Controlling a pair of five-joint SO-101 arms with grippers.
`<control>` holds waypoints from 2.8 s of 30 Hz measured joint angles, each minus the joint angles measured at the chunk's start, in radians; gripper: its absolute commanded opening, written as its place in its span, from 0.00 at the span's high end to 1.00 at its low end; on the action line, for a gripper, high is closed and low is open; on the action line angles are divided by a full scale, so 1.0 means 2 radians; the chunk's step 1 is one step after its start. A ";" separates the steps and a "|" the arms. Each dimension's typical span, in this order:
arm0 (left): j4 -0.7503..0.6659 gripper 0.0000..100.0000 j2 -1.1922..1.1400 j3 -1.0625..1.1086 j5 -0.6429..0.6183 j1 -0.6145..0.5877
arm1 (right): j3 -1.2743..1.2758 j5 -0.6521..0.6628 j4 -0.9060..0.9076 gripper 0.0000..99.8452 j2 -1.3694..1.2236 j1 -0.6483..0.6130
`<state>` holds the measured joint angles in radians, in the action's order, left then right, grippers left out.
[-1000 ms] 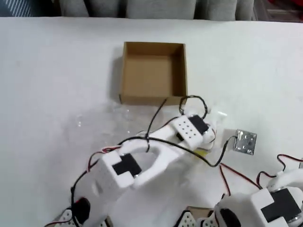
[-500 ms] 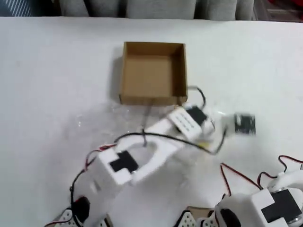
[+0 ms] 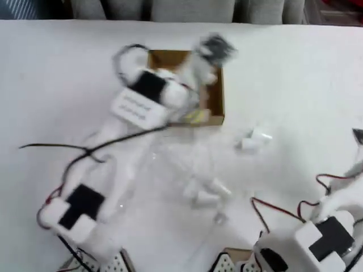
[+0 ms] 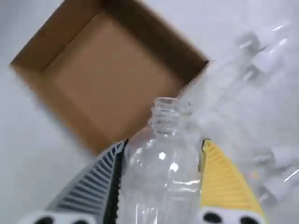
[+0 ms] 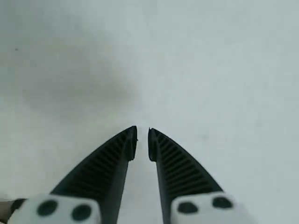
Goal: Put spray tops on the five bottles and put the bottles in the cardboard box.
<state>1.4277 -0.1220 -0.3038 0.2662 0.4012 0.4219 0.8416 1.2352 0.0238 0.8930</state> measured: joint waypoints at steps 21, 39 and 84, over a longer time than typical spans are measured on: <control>-0.266 0.98 0.159 0.460 -0.172 -0.404 | -0.131 -0.448 0.104 0.98 -0.002 -0.356; -0.397 0.98 0.160 0.517 -0.177 -0.420 | -0.134 -0.671 -0.009 0.85 -0.110 -0.427; -0.348 0.98 0.562 0.493 -0.177 -0.204 | -0.458 -0.419 0.084 0.98 0.179 -0.376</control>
<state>0.7327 1.0012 0.6828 -0.0882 -0.0069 -0.4941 0.0038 1.4024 0.3813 0.1412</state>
